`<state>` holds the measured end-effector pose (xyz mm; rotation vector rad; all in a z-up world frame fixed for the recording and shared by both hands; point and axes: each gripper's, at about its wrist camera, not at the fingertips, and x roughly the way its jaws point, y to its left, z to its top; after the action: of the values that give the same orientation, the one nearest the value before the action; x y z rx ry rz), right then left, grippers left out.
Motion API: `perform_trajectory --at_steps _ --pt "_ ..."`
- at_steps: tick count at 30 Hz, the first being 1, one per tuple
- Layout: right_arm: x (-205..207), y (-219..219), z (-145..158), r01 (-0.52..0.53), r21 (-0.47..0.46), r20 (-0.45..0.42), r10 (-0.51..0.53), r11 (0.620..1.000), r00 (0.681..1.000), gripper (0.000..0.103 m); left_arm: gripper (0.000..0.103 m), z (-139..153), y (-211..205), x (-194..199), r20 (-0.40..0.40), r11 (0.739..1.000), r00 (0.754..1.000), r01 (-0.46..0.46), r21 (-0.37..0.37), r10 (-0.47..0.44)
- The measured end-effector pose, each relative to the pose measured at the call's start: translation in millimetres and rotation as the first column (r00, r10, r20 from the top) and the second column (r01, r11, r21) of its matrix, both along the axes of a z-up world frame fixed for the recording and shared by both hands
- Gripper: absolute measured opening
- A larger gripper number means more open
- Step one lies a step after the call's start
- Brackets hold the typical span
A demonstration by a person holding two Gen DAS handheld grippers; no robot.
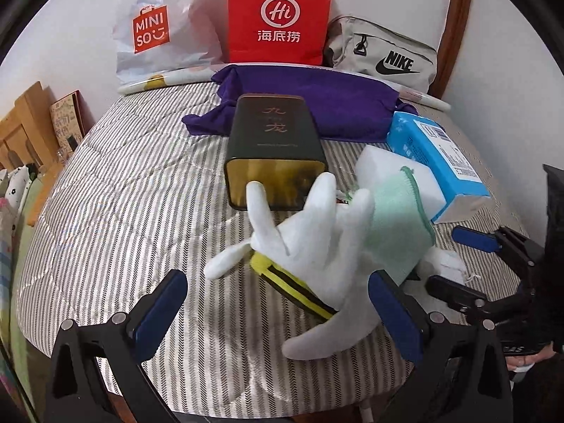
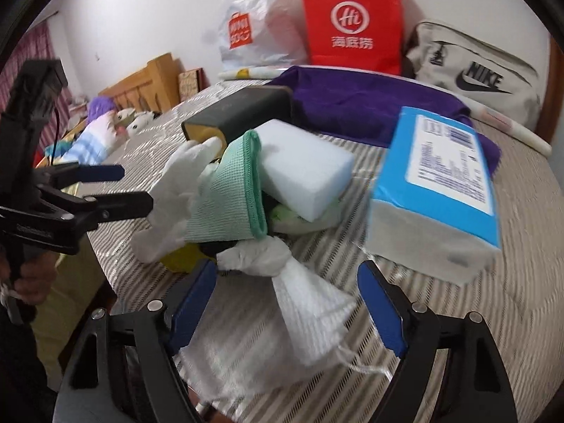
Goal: Organize soft objects
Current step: 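Reach the right gripper to the white knotted tissue and grasp it, then lift the white tissue with the right gripper while the left gripper grasps a white glove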
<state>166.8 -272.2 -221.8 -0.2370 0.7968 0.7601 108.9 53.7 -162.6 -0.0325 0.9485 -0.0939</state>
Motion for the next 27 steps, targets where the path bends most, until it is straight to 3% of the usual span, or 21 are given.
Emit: perform_trajectory --at_steps 4,11,19,27 --pt "6 10 -9 -0.033 -0.024 0.008 0.033 0.999 0.999 0.073 0.103 -1 4 2 -0.002 1.000 1.000 0.015 -0.015 -0.015" --pt "0 6 -5 -0.090 0.037 0.043 0.089 0.995 0.995 0.029 0.103 -7 5 8 -0.022 1.000 1.000 0.014 -0.024 -0.015" --pt "-5 -13 7 -0.069 0.058 0.038 0.067 0.996 0.997 0.028 0.103 -6 4 10 -0.023 0.999 1.000 0.013 -0.044 -0.014" --pt "2 -53 11 0.061 0.024 0.047 -0.062 0.998 0.997 0.028 0.103 -6 -11 26 -0.015 0.994 0.998 0.065 -0.088 -0.066"
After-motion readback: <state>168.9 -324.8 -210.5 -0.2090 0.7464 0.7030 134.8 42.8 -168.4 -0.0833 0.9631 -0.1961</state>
